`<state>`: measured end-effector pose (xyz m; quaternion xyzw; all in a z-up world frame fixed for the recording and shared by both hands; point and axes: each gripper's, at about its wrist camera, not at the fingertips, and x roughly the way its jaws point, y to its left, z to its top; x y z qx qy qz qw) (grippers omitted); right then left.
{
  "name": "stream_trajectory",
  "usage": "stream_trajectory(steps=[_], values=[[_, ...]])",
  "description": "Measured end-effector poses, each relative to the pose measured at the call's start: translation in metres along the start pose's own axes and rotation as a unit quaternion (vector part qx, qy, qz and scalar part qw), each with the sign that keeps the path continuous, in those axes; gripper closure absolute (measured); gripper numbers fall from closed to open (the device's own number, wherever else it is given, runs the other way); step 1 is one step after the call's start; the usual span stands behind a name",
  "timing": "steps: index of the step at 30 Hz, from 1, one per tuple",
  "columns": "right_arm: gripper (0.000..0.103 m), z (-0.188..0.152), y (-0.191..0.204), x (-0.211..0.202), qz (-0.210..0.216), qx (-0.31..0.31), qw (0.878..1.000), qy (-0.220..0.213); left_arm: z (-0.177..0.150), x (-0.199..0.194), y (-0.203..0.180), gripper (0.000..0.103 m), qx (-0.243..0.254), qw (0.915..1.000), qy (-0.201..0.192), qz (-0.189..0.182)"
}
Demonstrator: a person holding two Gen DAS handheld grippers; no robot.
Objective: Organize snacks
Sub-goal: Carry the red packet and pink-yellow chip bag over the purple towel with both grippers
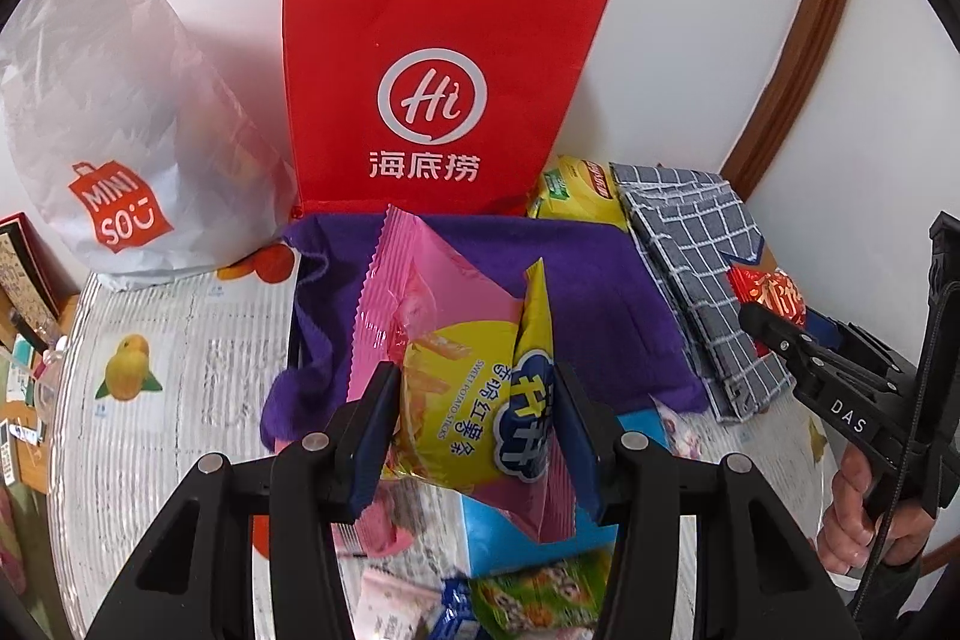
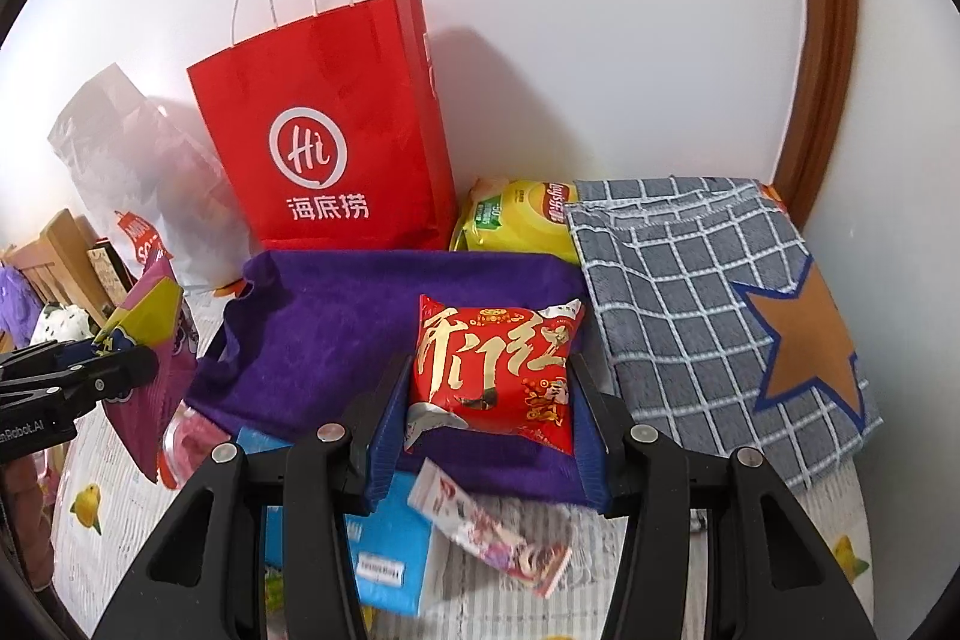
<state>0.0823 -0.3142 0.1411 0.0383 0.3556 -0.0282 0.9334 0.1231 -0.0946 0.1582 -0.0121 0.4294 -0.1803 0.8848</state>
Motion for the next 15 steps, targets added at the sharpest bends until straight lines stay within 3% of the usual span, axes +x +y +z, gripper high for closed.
stream_trajectory(steps=[15], values=[[0.054, 0.020, -0.002, 0.092, 0.011, -0.009, 0.999, 0.039, 0.035, 0.071, 0.024, 0.055, -0.007, 0.9995, 0.030, 0.006]])
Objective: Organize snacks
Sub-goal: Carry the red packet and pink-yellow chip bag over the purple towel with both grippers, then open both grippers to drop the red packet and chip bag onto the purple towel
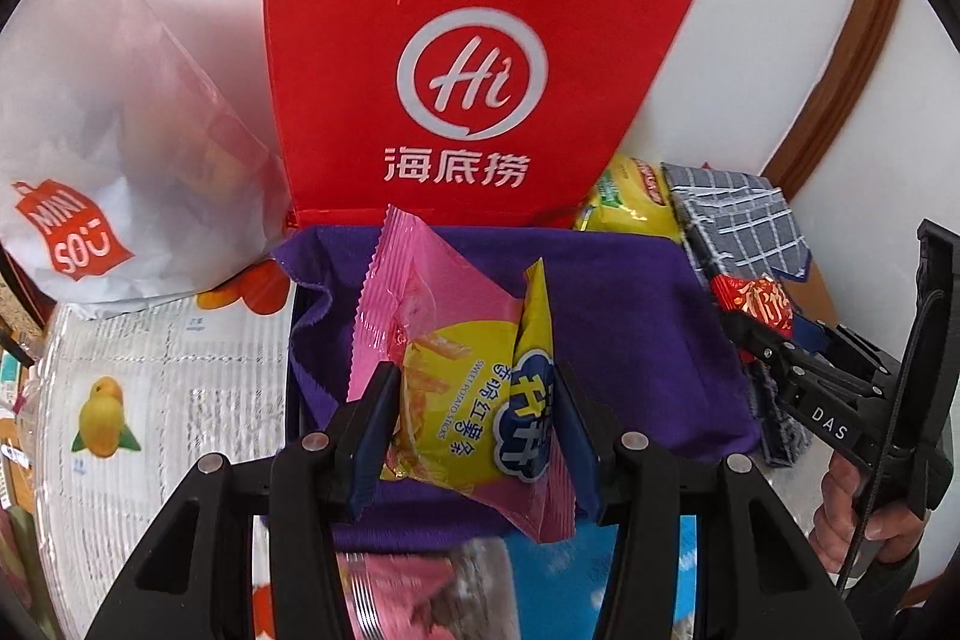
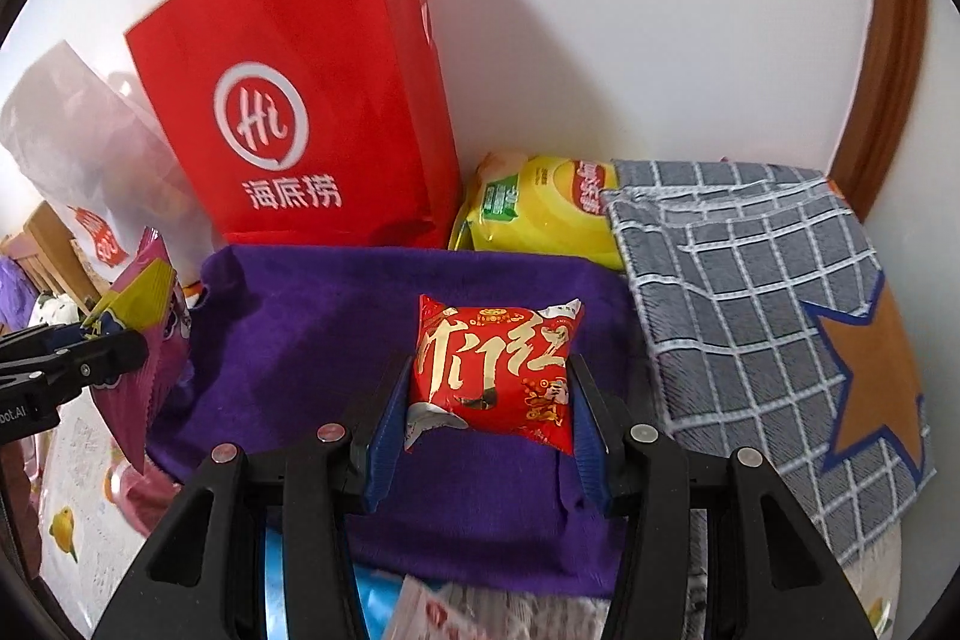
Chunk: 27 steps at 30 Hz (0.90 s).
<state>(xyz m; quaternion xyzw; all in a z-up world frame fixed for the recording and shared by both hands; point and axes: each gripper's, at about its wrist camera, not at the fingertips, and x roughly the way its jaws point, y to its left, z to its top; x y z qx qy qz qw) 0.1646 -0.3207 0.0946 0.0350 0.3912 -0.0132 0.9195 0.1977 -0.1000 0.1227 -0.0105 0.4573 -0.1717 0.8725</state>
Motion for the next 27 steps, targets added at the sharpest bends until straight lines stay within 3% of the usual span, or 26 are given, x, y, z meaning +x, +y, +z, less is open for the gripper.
stream_trajectory(steps=[13, 27], values=[[0.054, -0.010, -0.010, 0.063, 0.008, 0.004, 0.998, 0.057, 0.008, 0.068, 0.016, 0.055, -0.007, 0.9988, 0.049, -0.005], [0.052, -0.011, -0.012, 0.086, 0.021, 0.004, 0.996, 0.084, 0.007, 0.088, 0.014, 0.053, 0.004, 0.9976, 0.068, -0.003]])
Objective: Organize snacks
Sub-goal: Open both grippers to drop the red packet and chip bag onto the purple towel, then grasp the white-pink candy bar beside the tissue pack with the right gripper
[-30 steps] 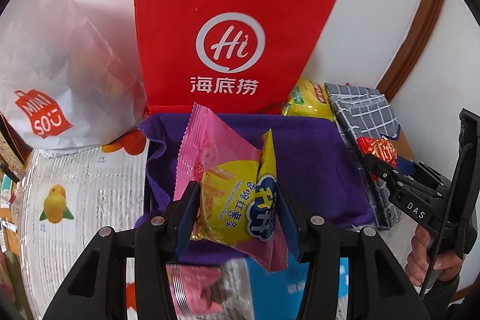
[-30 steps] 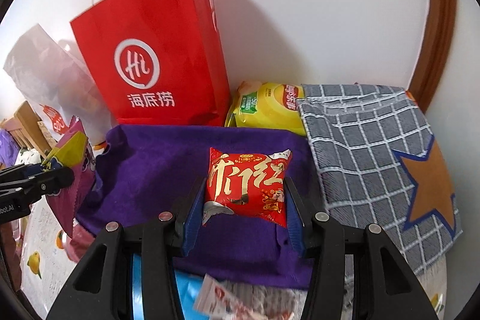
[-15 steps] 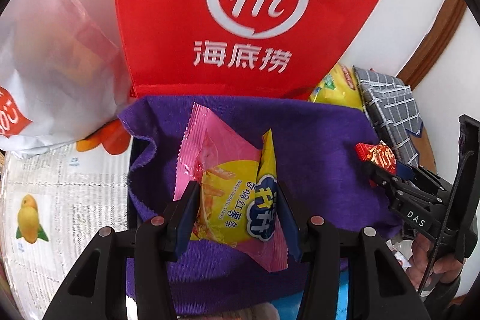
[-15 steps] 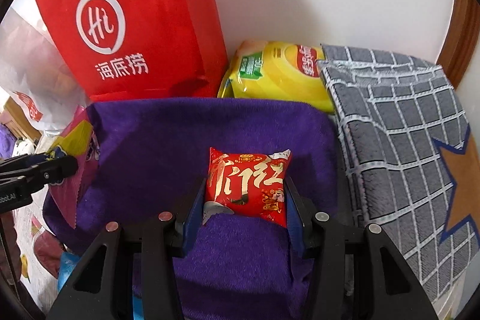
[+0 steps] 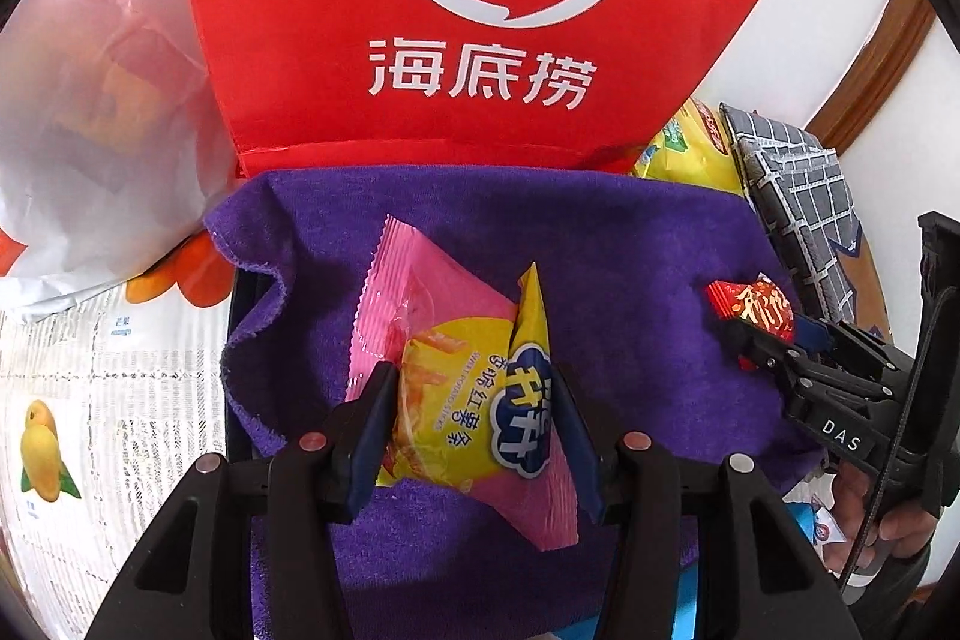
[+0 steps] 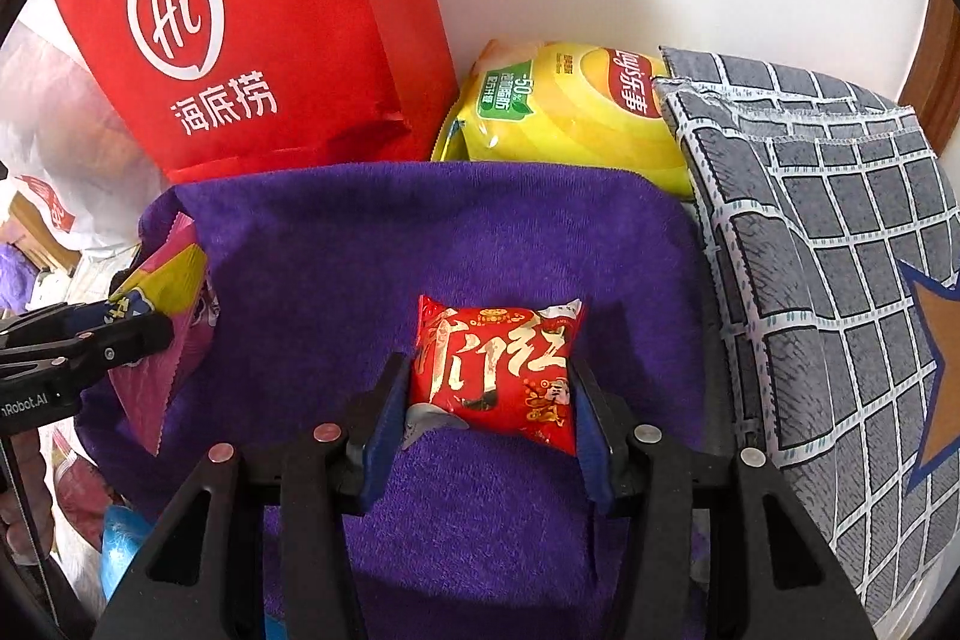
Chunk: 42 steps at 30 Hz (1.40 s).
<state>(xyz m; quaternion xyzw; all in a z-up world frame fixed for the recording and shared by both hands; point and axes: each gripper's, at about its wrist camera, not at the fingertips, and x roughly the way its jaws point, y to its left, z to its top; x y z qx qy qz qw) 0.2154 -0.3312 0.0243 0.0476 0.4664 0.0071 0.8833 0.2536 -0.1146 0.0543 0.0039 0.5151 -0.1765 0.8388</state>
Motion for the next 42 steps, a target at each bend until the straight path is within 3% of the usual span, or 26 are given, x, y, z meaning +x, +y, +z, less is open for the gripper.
stream_trajectory(steps=[6, 9, 11, 18, 26, 32, 42], values=[[0.048, 0.000, -0.001, -0.005, -0.005, 0.003, 1.000, -0.003, 0.001, -0.001, -0.004, 0.051, 0.005, 1.0000, 0.003, 0.008], [0.040, 0.001, -0.002, -0.013, -0.008, 0.008, 1.000, -0.007, 0.001, -0.006, -0.005, 0.048, 0.003, 1.0000, 0.006, 0.006], [0.038, 0.001, -0.002, -0.023, -0.011, 0.007, 1.000, -0.015, 0.000, -0.013, -0.006, 0.039, 0.005, 1.0000, 0.004, 0.004], [0.019, 0.000, -0.002, -0.059, -0.047, 0.006, 0.998, -0.033, -0.008, -0.046, -0.011, 0.031, 0.009, 0.9997, -0.020, 0.015], [0.017, -0.016, 0.001, -0.109, -0.091, 0.027, 0.994, -0.049, -0.030, -0.092, -0.014, 0.029, 0.006, 0.9988, -0.040, 0.026], [0.017, -0.046, 0.008, -0.160, -0.087, 0.014, 0.991, -0.099, -0.059, -0.131, -0.024, 0.028, 0.020, 0.9967, -0.066, 0.042], [0.017, -0.092, 0.019, -0.204, -0.087, 0.001, 0.989, -0.118, -0.111, -0.178, -0.027, 0.028, 0.007, 0.9944, -0.094, 0.048]])
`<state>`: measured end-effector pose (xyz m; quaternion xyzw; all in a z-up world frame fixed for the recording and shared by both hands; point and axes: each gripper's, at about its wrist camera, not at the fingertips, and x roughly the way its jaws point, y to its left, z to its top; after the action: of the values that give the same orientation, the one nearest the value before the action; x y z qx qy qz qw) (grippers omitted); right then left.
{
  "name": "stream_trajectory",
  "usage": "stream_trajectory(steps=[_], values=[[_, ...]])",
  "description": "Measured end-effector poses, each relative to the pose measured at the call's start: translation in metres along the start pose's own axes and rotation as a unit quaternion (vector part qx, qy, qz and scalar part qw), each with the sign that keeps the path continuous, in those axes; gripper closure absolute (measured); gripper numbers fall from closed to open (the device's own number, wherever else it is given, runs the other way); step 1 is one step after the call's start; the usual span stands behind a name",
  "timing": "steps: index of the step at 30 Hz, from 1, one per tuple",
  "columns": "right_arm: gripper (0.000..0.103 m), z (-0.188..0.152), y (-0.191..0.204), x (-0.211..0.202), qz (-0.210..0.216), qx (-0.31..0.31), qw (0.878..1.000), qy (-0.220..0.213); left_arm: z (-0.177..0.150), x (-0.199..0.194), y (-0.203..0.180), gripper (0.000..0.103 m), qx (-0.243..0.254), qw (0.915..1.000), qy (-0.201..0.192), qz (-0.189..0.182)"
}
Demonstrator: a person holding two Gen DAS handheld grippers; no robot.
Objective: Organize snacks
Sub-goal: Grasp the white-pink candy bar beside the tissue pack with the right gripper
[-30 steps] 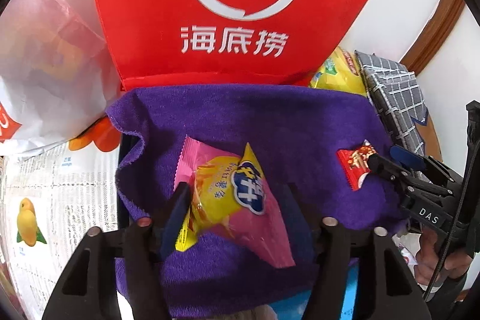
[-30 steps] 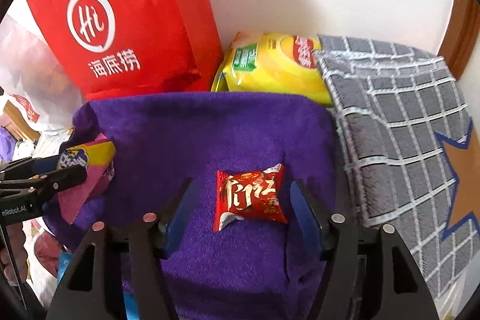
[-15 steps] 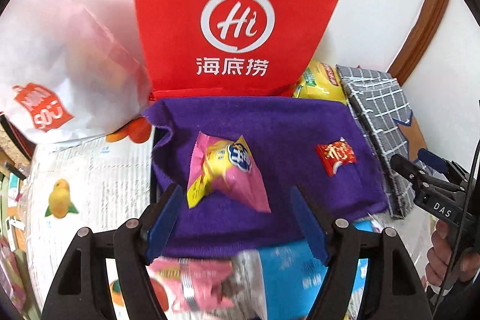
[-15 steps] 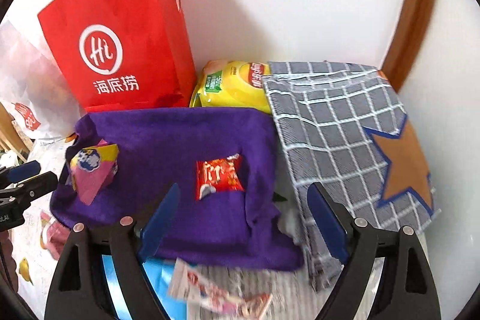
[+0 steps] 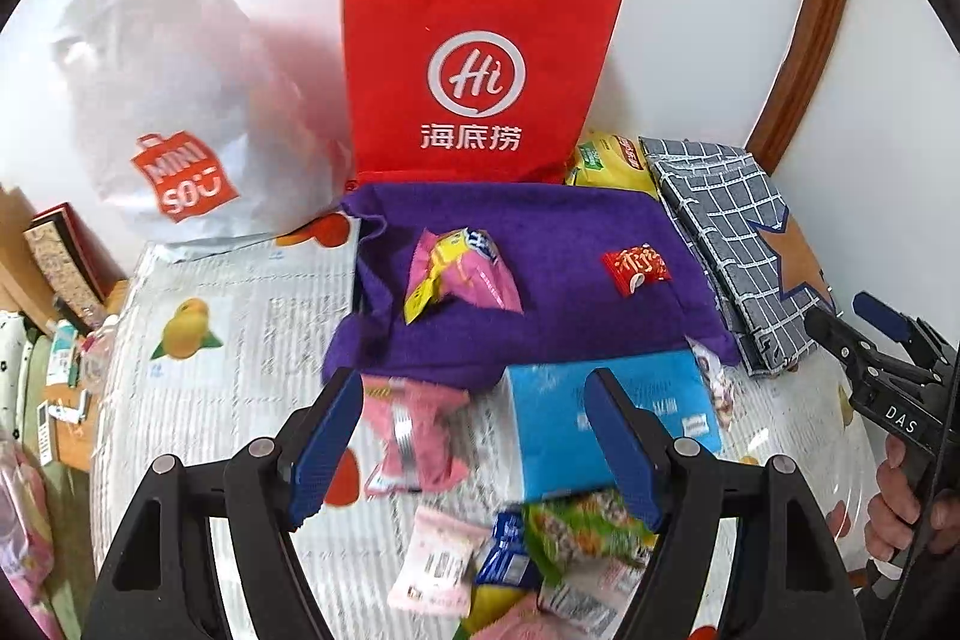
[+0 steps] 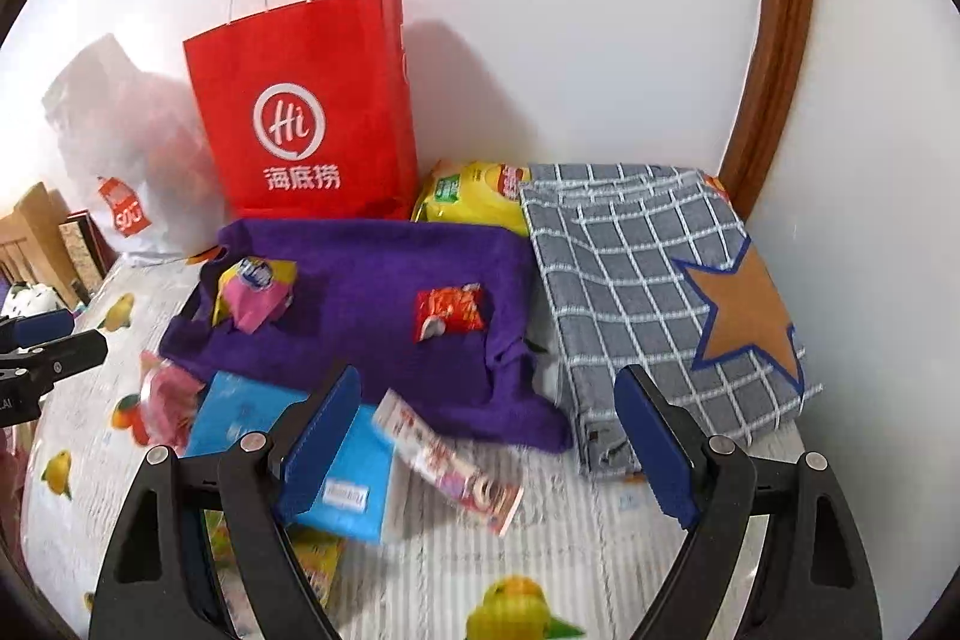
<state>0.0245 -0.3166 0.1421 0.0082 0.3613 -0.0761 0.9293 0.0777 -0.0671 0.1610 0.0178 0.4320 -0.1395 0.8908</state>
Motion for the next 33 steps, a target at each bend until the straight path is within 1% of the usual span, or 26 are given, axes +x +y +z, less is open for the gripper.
stream_trajectory(steps=[1, 4, 9, 17, 21, 27, 29, 31, 33], values=[[0.017, -0.004, 0.000, -0.003, 0.003, 0.001, 1.000, 0.002, -0.004, -0.005, 0.001, 0.028, -0.004, 1.0000, -0.002, 0.001], [0.017, -0.014, -0.003, -0.013, 0.002, 0.006, 1.000, 0.002, -0.014, -0.015, 0.004, 0.029, -0.011, 0.9998, 0.001, -0.015], [0.017, -0.026, -0.009, -0.025, 0.004, 0.018, 1.000, -0.005, -0.025, -0.028, 0.005, 0.029, -0.005, 1.0000, -0.003, -0.001], [0.018, -0.039, -0.010, -0.025, -0.006, 0.019, 1.000, 0.003, -0.035, -0.035, 0.001, 0.030, -0.004, 1.0000, -0.005, -0.006], [0.019, -0.045, -0.011, -0.024, -0.018, 0.016, 1.000, -0.004, -0.038, -0.032, 0.001, 0.030, -0.011, 0.9999, -0.003, -0.006], [0.019, -0.051, -0.017, -0.012, -0.007, 0.027, 1.000, -0.010, -0.044, -0.018, 0.007, 0.029, -0.024, 0.9997, 0.008, 0.005], [0.021, -0.051, -0.018, -0.001, 0.006, 0.028, 1.000, 0.004, -0.045, -0.012, 0.009, 0.029, -0.027, 0.9995, 0.014, 0.008], [0.027, -0.052, -0.019, 0.009, 0.018, 0.025, 0.999, 0.014, -0.044, -0.006, 0.012, 0.029, -0.031, 0.9992, 0.021, 0.011], [0.030, -0.053, -0.018, 0.018, 0.022, 0.019, 0.999, 0.021, -0.043, 0.001, 0.014, 0.029, -0.034, 0.9990, 0.027, 0.014]])
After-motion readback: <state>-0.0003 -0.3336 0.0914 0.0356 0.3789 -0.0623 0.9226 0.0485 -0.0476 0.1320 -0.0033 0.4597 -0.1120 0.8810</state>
